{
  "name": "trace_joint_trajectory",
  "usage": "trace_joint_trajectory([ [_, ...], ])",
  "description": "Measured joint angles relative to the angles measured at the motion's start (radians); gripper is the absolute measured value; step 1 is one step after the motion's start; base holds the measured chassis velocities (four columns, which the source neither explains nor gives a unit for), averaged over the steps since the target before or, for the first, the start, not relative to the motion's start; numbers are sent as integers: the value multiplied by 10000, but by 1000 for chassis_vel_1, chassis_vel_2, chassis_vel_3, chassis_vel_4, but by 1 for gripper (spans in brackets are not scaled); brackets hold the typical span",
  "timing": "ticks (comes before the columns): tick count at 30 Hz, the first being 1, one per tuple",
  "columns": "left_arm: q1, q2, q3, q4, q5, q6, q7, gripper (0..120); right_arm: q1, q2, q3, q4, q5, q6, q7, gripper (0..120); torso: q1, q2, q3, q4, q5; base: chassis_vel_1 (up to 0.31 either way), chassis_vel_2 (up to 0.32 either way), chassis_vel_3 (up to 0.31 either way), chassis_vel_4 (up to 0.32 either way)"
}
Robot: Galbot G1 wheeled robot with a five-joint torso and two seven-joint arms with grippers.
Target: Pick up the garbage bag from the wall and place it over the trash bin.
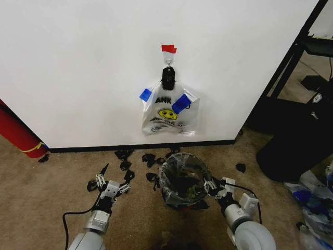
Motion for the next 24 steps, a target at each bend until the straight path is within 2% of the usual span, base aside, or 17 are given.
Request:
trace_joint_trajectory([
  [1, 25, -69, -15, -141, -251, -164, 44, 100, -134, 92, -19, -21, -707, 876, 30, 69, 0, 0, 0, -1, 0, 0, 0, 0, 0],
  [2, 35, -170, -33, -322, -637, -394, 137, 100, -211, 289, 0, -144, -1660, 2216, -20, 74, 0, 0, -1, -2, 0, 0, 0, 0, 0],
  [3, 35, -170, -33, -322, -637, -394, 137, 100, -211, 289, 0, -144, -1660, 2216, -20, 74, 0, 0, -1, -2, 0, 0, 0, 0, 0],
  [4, 47, -275, -53, -518, -1080, -611, 282, 100, -257, 459, 82, -250, -2299, 3081, -187, 78, 0, 0, -1, -2, 0, 0, 0, 0, 0],
  [6, 101, -558, -159, -1067, -2335, -1172, 1067, 100, -505, 913, 599, -392, -3626, 5333, -1257, 88, 0, 0, 0, 2, 2, 0, 0, 0, 0],
  [7, 99, -669, -212, -1259, -2682, -1361, 1326, 100, -599, 1028, 763, -389, -3834, 5889, -1632, 91, 0, 0, -1, 0, 0, 0, 0, 0, 0],
  [8, 76, -895, -327, -1657, -3248, -1624, 1716, 100, -844, 1248, 1091, -322, -4236, 6909, -2372, 95, 0, 0, -1, -2, 1, 0, 0, 0, 0],
  [9, 76, -895, -327, -1657, -3248, -1624, 1716, 100, -844, 1248, 1091, -322, -4236, 6909, -2372, 95, 0, 0, -1, -2, 1, 0, 0, 0, 0],
  [11, 94, -1231, -453, -2343, -3949, -1745, 2177, 100, -1251, 1597, 1570, -40, -4788, 7991, -3315, 99, 0, 0, -1, -2, 0, 0, 0, 0, 0],
  [13, 162, -1498, -513, -2896, -4253, -1695, 2415, 100, -1570, 1910, 1888, 307, -5073, 8430, -3986, 100, 0, 0, -2, -1, 2, 0, 0, 0, 0],
  [16, 249, -1775, -714, -3281, -4307, -1647, 2815, 100, -2050, 2489, 2097, 1003, -5060, 8364, -4334, 100, 0, 0, -2, -1, 1, 0, 0, 0, 0],
  [24, 148, -1771, -1152, -3229, -4253, -1735, 3422, 100, -2521, 3416, 2042, 1808, -5071, 7720, -3803, 100, 0, 0, -1, -1, -1, 0, 0, 0, 0],
])
